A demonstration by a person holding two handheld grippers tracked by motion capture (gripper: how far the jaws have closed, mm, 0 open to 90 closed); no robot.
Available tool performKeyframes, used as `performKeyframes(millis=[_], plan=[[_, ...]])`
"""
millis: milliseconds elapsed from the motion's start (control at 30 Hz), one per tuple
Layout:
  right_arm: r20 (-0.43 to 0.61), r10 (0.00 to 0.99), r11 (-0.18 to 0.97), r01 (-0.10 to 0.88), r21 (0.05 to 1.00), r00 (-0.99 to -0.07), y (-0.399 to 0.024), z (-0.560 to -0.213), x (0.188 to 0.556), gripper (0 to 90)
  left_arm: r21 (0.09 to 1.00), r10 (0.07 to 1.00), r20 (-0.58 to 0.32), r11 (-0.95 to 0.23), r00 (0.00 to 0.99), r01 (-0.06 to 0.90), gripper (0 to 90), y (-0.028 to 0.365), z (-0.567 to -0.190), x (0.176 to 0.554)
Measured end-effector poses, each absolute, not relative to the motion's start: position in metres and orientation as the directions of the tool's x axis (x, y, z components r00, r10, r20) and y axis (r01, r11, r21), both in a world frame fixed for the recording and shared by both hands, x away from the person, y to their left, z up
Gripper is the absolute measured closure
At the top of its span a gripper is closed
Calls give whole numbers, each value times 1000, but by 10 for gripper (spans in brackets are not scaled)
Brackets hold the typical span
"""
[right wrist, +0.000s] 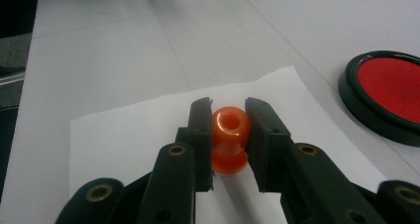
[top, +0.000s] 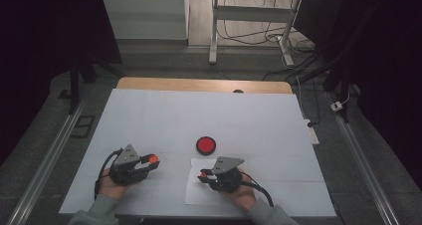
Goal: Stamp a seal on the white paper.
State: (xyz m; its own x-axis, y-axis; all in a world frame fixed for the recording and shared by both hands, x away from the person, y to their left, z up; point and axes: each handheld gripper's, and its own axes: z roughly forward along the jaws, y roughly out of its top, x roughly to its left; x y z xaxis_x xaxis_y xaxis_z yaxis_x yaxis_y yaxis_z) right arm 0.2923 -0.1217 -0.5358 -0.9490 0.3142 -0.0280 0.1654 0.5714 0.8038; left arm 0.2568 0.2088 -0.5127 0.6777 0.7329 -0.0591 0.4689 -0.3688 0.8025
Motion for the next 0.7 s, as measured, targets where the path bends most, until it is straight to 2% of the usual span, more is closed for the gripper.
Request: performKeyframes(millis=[700], plan=[[-29,318,572,167,803,-948,-121,-535,292,724,808,740,-58,-360,671,466,642,210,-512,257]])
